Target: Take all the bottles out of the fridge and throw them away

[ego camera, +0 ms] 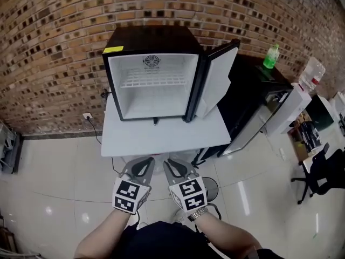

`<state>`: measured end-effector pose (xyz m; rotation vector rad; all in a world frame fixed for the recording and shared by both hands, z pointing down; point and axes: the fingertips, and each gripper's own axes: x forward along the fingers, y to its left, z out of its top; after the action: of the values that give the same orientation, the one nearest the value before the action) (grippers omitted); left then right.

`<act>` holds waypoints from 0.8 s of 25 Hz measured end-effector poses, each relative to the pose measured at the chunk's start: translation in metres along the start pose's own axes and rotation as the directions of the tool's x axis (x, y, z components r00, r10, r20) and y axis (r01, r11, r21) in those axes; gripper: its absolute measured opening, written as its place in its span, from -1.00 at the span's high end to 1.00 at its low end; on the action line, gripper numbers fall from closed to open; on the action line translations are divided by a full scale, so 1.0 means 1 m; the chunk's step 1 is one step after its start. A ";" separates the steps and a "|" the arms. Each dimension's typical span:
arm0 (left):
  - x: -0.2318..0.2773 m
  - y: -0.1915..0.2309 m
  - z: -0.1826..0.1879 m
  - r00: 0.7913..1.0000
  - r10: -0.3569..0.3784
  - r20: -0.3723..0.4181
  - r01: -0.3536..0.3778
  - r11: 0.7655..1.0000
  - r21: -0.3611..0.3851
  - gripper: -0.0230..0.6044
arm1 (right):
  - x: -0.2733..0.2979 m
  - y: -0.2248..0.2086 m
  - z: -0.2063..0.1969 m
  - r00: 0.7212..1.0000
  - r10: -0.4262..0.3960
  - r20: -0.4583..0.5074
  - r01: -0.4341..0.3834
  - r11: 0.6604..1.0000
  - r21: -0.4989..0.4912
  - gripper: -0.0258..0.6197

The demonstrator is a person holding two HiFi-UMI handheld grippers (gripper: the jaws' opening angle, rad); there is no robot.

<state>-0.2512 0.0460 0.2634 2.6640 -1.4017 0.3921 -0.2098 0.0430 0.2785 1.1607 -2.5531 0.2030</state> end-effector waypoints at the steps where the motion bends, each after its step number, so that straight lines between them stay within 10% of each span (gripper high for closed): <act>1: -0.007 0.003 0.004 1.000 0.002 0.012 -0.002 1.000 0.005 0.92 | 0.000 0.006 0.005 1.000 -0.002 0.008 0.002 1.000 -0.004 0.79; 20: -0.070 0.008 0.020 0.995 -0.026 0.095 0.019 0.998 0.065 0.92 | -0.030 0.048 0.054 0.991 -0.062 0.119 0.067 0.997 -0.033 0.92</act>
<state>-0.2923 0.0928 0.2244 2.7823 -1.4064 0.3157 -0.2401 0.0822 0.2179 1.2749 -2.6037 0.0738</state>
